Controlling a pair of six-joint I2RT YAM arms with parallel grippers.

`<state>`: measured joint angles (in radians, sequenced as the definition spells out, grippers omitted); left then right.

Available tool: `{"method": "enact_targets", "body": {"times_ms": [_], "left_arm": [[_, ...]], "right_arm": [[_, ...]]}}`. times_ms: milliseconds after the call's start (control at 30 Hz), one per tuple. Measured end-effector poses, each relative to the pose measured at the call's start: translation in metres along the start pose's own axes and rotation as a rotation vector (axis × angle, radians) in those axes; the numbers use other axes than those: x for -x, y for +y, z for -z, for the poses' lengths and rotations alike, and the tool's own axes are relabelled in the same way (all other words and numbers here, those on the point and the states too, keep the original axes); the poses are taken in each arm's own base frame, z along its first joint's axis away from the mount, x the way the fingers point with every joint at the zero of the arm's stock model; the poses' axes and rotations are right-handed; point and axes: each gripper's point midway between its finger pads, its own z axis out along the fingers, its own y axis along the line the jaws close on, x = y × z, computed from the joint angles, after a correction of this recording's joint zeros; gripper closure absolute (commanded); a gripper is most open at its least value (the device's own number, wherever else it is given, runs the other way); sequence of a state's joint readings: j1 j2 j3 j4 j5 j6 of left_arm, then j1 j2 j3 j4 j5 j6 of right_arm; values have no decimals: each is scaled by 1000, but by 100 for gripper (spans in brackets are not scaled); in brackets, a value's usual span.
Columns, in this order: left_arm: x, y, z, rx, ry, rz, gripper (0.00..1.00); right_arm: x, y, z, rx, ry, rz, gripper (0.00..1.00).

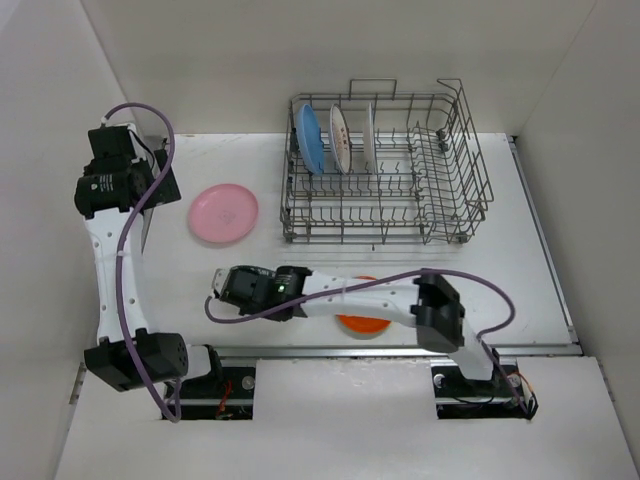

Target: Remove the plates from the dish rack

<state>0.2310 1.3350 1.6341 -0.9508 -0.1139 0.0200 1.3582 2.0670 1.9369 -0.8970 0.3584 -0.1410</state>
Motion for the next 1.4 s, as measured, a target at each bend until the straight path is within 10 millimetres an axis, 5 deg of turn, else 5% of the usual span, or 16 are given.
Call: {"method": "enact_targets", "body": {"times_ms": [100, 233, 467, 600, 767, 833, 900, 967, 1100, 1233, 1400], "left_arm": [[3, 1, 7, -2, -27, 7, 1], [6, 1, 10, -3, -44, 11, 1], [6, 0, 10, -10, -43, 11, 1], [6, -1, 10, -16, -43, 10, 1], [6, -4, 10, -34, -43, 10, 1], [6, -5, 10, -36, -41, 9, 1], [5, -5, 9, -37, -39, 9, 1], [5, -6, 7, -40, -34, 8, 1], [3, -7, 2, -44, -18, 5, 1], [2, -9, -6, -45, 9, 1, 1], [0, -11, -17, -46, 45, -11, 1]], "right_arm": [[-26, 15, -44, -27, 124, -13, 57], [-42, 30, -68, -11, 193, -39, 52], [-36, 40, -70, 26, 170, -97, 48], [-32, 40, -66, 31, 157, -120, 34], [2, 13, -19, 38, 27, -202, 21], [27, -18, 19, 32, -99, -282, 14], [53, -70, 65, 1, -265, -405, 11], [64, -143, 112, -85, -431, -548, 11], [39, -300, 173, -377, -620, -808, 10], [3, -384, 161, -545, -616, -948, 10], [-48, -426, 75, -554, -476, -1064, 12]]}}
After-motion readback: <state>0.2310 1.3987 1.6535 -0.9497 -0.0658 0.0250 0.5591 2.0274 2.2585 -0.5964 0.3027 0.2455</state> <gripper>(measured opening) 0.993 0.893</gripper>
